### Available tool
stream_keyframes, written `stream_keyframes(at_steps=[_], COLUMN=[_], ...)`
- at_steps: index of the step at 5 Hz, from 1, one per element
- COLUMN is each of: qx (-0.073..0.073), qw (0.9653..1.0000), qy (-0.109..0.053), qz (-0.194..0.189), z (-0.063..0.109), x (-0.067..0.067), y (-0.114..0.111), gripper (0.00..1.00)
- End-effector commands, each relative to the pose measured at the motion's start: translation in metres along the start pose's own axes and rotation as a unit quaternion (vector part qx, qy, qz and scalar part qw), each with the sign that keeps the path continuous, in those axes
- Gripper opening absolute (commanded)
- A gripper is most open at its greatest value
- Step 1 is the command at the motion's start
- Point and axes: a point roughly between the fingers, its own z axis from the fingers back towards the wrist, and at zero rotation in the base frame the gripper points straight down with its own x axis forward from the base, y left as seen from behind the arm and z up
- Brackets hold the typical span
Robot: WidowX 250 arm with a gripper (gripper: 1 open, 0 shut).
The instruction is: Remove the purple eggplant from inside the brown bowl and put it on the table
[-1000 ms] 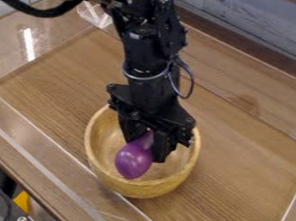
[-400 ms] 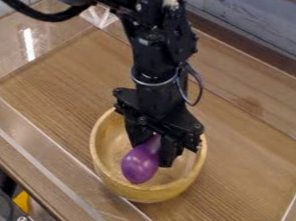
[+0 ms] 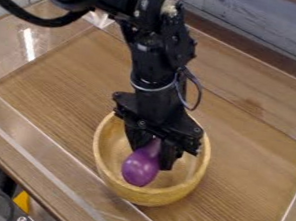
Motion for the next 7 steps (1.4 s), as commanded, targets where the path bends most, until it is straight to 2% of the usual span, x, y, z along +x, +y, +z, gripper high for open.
stream_keyframes(at_steps=[1, 4, 5, 7], qx=[0.000, 0.003, 0.004, 0.003], qw=[1.0000, 1.0000, 0.9999, 0.9998], qy=[-0.007, -0.001, 0.002, 0.004], qz=[-0.002, 0.009, 0.012, 0.017], z=[0.001, -0.007, -0.010, -0.011], x=[0.002, 0.001, 0.001, 0.002], y=[-0.003, -0.001, 0.000, 0.002], gripper=[0.00, 0.00, 1.00, 1.00])
